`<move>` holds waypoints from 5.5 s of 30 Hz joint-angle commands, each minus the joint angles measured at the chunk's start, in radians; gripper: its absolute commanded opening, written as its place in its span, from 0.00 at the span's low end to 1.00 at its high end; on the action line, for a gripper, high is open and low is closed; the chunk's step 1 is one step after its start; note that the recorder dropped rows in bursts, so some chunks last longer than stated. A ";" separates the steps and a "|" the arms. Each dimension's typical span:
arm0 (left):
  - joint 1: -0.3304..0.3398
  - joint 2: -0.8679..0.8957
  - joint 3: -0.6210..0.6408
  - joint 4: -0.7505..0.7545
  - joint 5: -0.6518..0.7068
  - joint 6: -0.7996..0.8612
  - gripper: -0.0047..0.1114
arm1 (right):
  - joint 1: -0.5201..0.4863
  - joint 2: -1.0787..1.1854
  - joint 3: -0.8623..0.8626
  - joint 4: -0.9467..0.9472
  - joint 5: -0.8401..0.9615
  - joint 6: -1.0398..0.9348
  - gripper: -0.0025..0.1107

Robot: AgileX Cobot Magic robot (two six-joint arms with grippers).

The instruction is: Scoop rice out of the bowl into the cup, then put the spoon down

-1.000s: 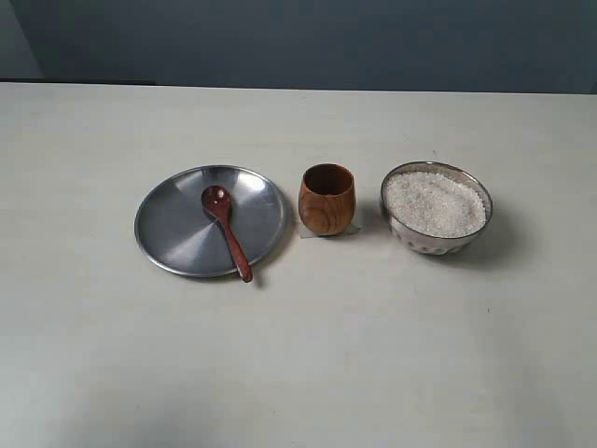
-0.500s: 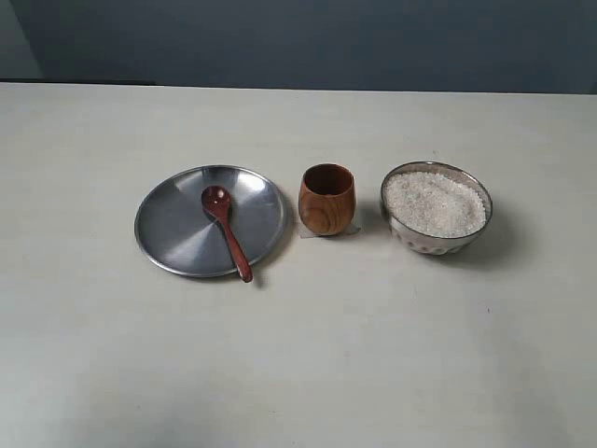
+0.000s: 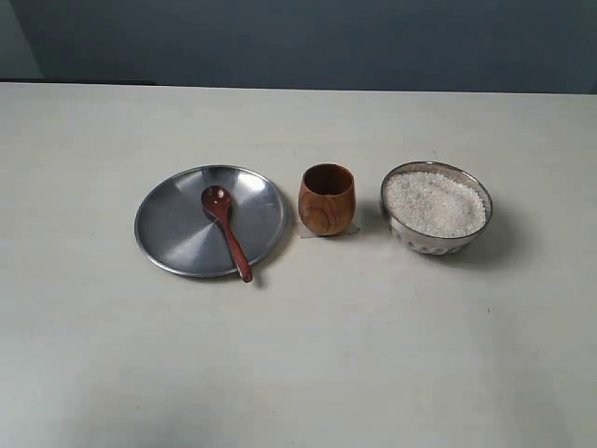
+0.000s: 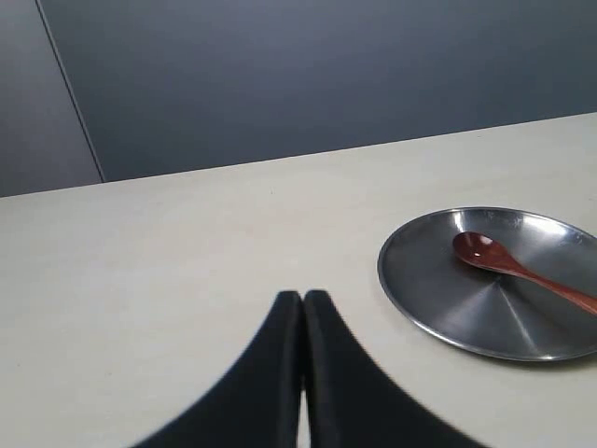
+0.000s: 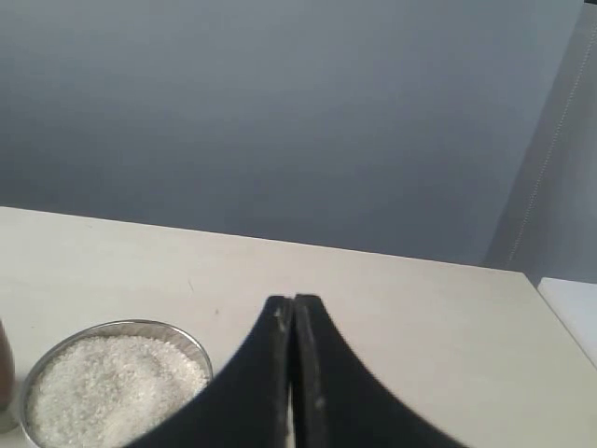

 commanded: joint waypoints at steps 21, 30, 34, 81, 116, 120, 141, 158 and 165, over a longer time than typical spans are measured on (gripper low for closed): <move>-0.002 -0.006 0.005 -0.003 0.004 -0.004 0.04 | -0.005 -0.006 -0.001 -0.005 -0.002 0.000 0.02; -0.002 -0.006 0.005 -0.003 0.004 -0.004 0.04 | -0.005 -0.006 -0.001 -0.005 -0.002 0.000 0.02; -0.002 -0.006 0.005 -0.003 0.004 -0.004 0.04 | -0.005 -0.006 -0.001 -0.005 -0.002 0.000 0.02; -0.002 -0.006 0.005 -0.003 0.004 -0.004 0.04 | -0.589 -0.288 0.198 0.157 -0.579 -0.068 0.02; -0.002 -0.006 0.005 -0.003 0.004 -0.004 0.04 | -0.589 -0.288 0.208 1.583 -0.671 -1.573 0.02; -0.002 -0.006 0.005 -0.003 0.004 -0.004 0.04 | -0.589 -0.288 0.231 1.607 -0.675 -1.586 0.02; -0.002 -0.006 0.005 -0.003 0.004 -0.004 0.04 | -0.819 -0.425 0.231 1.544 -0.497 -1.578 0.02; -0.002 -0.006 0.005 -0.003 0.004 -0.004 0.04 | -0.900 -0.431 0.254 1.479 -0.394 -1.551 0.02; -0.002 -0.006 0.005 -0.003 0.004 -0.004 0.04 | -0.900 -0.431 0.254 1.484 -0.394 -1.549 0.02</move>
